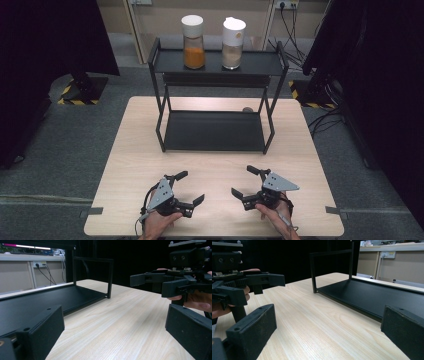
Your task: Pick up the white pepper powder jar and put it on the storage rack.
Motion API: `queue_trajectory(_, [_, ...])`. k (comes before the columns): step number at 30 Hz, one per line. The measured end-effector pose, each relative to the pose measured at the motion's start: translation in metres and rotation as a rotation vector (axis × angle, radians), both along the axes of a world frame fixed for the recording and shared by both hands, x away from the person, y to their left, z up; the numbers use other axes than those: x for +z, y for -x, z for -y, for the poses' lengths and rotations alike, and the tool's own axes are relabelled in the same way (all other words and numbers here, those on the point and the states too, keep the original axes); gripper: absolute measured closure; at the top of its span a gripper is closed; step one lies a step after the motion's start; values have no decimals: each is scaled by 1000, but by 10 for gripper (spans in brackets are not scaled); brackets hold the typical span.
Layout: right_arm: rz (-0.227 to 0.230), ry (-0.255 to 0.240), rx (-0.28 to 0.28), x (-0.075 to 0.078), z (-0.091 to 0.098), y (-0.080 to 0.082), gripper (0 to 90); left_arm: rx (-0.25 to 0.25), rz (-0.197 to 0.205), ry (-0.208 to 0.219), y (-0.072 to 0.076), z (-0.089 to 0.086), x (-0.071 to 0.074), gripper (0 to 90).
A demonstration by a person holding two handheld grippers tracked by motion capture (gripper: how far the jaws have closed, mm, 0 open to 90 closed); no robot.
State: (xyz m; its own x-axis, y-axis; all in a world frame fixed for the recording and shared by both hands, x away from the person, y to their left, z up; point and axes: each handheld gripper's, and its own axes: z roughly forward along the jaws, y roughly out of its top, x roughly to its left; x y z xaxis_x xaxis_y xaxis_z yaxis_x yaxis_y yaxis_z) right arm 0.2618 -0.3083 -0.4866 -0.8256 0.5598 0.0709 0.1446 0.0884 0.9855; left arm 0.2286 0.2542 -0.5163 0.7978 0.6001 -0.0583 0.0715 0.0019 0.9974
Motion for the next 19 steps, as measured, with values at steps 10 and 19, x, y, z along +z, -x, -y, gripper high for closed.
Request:
queue_trajectory(10, [-10, -7, -7, -2, 1, -1, 4, 0, 1, -1, 0, 0, 0, 16])
queue_trajectory(19, [-13, -16, -7, -3, 2, -1, 4, -2, 3, -3, 0, -1, 0, 16])
